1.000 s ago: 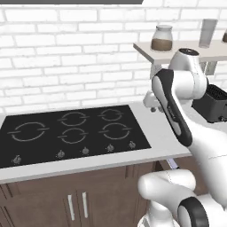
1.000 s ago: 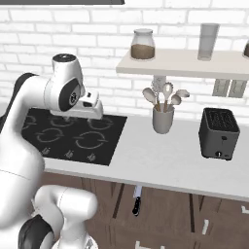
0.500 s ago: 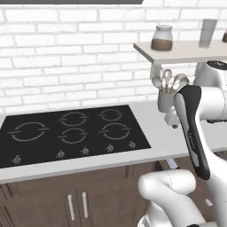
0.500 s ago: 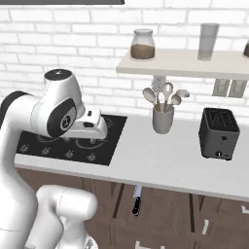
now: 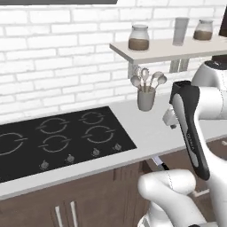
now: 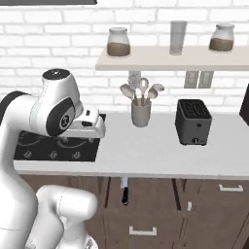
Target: Pick up the knife from the drawer and place it on the cutting board. Then place the meat from the plate to the cutting board.
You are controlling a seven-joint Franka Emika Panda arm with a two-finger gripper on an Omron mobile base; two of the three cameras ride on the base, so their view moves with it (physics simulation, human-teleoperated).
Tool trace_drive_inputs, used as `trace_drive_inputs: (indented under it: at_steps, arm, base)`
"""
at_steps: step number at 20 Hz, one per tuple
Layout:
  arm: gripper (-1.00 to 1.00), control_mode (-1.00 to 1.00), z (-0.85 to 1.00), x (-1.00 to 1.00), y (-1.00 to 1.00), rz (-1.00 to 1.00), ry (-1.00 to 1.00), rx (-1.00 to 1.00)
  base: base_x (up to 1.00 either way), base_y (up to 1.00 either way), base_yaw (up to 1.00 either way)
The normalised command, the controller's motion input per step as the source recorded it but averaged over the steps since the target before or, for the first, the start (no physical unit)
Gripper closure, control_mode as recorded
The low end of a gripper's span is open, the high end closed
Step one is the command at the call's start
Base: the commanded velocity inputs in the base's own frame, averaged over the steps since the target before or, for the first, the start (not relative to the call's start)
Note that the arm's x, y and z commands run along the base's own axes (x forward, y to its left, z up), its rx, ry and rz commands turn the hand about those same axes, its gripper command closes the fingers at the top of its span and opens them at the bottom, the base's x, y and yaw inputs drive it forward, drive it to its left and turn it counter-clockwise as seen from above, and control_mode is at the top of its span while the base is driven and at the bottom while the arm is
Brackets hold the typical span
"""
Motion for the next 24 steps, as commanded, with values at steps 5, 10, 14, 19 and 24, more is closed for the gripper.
trace_drive_inputs:
  at_steps: [5, 10, 14, 19, 24]
  arm:
    - [-1.00, 1.00, 0.00, 0.00, 0.00, 0.00, 0.00, 0.00]
    - [-1.00, 1.00, 0.00, 0.00, 0.00, 0.00, 0.00, 0.00]
    - [-1.00, 1.00, 0.00, 0.00, 0.00, 0.00, 0.00, 0.00]
    - [-1.00, 1.00, 0.00, 0.00, 0.00, 0.00, 0.00, 0.00]
    - [-1.00, -1.00, -0.17, 0.07, -0.23, -0.07, 0.00, 0.00]
  base:
    - [-0.02, 0.40, -0.55]
    - [0.00, 0.68, -0.36]
    - [0.00, 0.67, -0.29]
    - [0.00, 0.31, -0.18]
    - [0.00, 0.00, 0.00]
